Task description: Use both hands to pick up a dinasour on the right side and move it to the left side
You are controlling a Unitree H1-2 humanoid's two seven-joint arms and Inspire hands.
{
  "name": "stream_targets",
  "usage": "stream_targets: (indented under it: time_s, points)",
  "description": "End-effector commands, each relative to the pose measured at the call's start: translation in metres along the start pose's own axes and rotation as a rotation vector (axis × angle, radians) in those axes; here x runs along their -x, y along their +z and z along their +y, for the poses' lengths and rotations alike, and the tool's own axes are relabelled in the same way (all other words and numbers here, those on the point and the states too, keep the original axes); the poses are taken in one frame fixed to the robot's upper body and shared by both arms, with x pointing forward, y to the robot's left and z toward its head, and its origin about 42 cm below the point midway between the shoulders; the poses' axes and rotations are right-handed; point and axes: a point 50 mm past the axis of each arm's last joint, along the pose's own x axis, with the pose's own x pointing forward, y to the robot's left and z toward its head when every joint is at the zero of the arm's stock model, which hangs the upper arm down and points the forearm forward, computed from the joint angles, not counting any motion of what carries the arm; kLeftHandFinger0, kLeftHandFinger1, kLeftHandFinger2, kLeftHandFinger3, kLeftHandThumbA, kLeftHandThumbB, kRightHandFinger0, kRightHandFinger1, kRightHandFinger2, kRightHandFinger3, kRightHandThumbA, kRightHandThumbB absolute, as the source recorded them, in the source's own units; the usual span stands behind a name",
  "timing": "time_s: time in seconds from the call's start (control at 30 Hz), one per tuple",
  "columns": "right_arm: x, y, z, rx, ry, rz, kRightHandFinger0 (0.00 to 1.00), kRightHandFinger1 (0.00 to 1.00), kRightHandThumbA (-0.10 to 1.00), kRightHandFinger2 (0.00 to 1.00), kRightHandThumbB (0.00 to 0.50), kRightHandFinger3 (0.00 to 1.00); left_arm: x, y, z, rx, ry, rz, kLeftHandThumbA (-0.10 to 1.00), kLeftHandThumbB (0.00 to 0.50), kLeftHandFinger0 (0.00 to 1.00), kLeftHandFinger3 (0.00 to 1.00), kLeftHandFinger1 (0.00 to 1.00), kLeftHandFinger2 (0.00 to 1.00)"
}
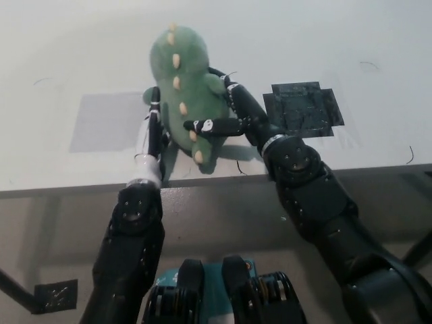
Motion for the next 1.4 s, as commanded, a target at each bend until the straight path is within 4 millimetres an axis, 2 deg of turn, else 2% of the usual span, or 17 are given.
stream_targets:
  time_s: [0.0, 0.07, 0.17, 0.33, 0.43, 0.5, 0.53, 0.63, 0.9, 0.93, 1.1, 1.17, 1.23, 1.3, 1.33, 1.37]
  points:
    - [-0.009, 0.024, 0.040, 0.018, 0.168, -0.036, 1.00, 1.00, 1.00, 1.00, 0.074, 1.00, 0.002, 0.014, -0.001, 0.003, 0.021, -0.002, 1.00, 0.410, 1.00, 1.00, 1.00, 1.00]
    - [-0.009, 0.023, 0.045, 0.012, 0.177, -0.037, 1.00, 1.00, 1.00, 1.00, 0.061, 1.00, 0.008, 0.013, 0.005, -0.005, 0.031, -0.011, 1.00, 0.411, 1.00, 1.00, 1.00, 1.00]
    - [-0.011, 0.023, 0.051, 0.012, 0.198, -0.053, 1.00, 1.00, 1.00, 1.00, 0.084, 1.00, 0.012, 0.013, 0.011, -0.011, 0.061, -0.022, 1.00, 0.417, 1.00, 1.00, 1.00, 1.00]
    - [-0.013, 0.027, 0.058, 0.006, 0.218, -0.056, 1.00, 1.00, 1.00, 1.00, 0.075, 1.00, 0.018, 0.016, 0.019, -0.019, 0.070, -0.040, 1.00, 0.388, 1.00, 1.00, 1.00, 1.00]
    - [-0.015, 0.031, 0.065, 0.020, 0.231, -0.062, 1.00, 1.00, 1.00, 1.00, 0.092, 1.00, 0.021, 0.017, 0.025, -0.007, 0.092, -0.059, 1.00, 0.365, 1.00, 1.00, 1.00, 1.00]
    - [-0.015, 0.033, 0.066, 0.018, 0.235, -0.066, 1.00, 1.00, 1.00, 1.00, 0.076, 1.00, 0.020, 0.017, 0.027, -0.004, 0.092, -0.064, 1.00, 0.375, 1.00, 1.00, 1.00, 1.00]
    - [-0.016, 0.035, 0.069, 0.019, 0.244, -0.068, 1.00, 1.00, 1.00, 1.00, 0.084, 1.00, 0.021, 0.018, 0.030, -0.003, 0.095, -0.069, 1.00, 0.401, 1.00, 1.00, 1.00, 1.00]
    - [-0.017, 0.040, 0.074, 0.034, 0.260, -0.077, 1.00, 1.00, 1.00, 1.00, 0.085, 1.00, 0.021, 0.020, 0.036, 0.003, 0.109, -0.091, 1.00, 0.399, 1.00, 1.00, 1.00, 1.00]
    - [-0.023, 0.048, 0.083, 0.064, 0.273, -0.088, 1.00, 1.00, 1.00, 1.00, 0.130, 1.00, 0.024, 0.026, 0.047, 0.028, 0.140, -0.121, 1.00, 0.366, 1.00, 1.00, 1.00, 1.00]
    - [-0.023, 0.047, 0.083, 0.062, 0.276, -0.090, 1.00, 1.00, 1.00, 1.00, 0.132, 1.00, 0.024, 0.025, 0.047, 0.022, 0.143, -0.119, 1.00, 0.378, 1.00, 1.00, 1.00, 1.00]
    - [-0.022, 0.046, 0.081, 0.064, 0.276, -0.103, 1.00, 1.00, 1.00, 1.00, 0.098, 1.00, 0.022, 0.024, 0.045, 0.019, 0.135, -0.124, 1.00, 0.371, 1.00, 1.00, 1.00, 1.00]
    - [-0.022, 0.046, 0.079, 0.059, 0.270, -0.103, 1.00, 1.00, 1.00, 1.00, 0.111, 1.00, 0.021, 0.025, 0.043, 0.022, 0.130, -0.120, 1.00, 0.383, 1.00, 1.00, 1.00, 1.00]
    - [-0.021, 0.045, 0.077, 0.078, 0.261, -0.125, 1.00, 1.00, 1.00, 1.00, 0.086, 1.00, 0.021, 0.026, 0.046, 0.008, 0.110, -0.114, 1.00, 0.407, 1.00, 1.00, 1.00, 1.00]
    - [-0.021, 0.045, 0.075, 0.080, 0.253, -0.120, 1.00, 1.00, 1.00, 1.00, 0.091, 1.00, 0.022, 0.025, 0.048, -0.015, 0.102, -0.126, 1.00, 0.415, 1.00, 1.00, 1.00, 1.00]
    - [-0.021, 0.045, 0.073, 0.079, 0.241, -0.121, 1.00, 1.00, 1.00, 1.00, 0.087, 1.00, 0.022, 0.024, 0.050, -0.002, 0.100, -0.130, 1.00, 0.441, 1.00, 1.00, 1.00, 1.00]
    - [-0.022, 0.045, 0.065, 0.085, 0.218, -0.127, 1.00, 1.00, 1.00, 1.00, 0.081, 1.00, 0.021, 0.023, 0.054, 0.027, 0.096, -0.132, 1.00, 0.447, 1.00, 1.00, 1.00, 1.00]
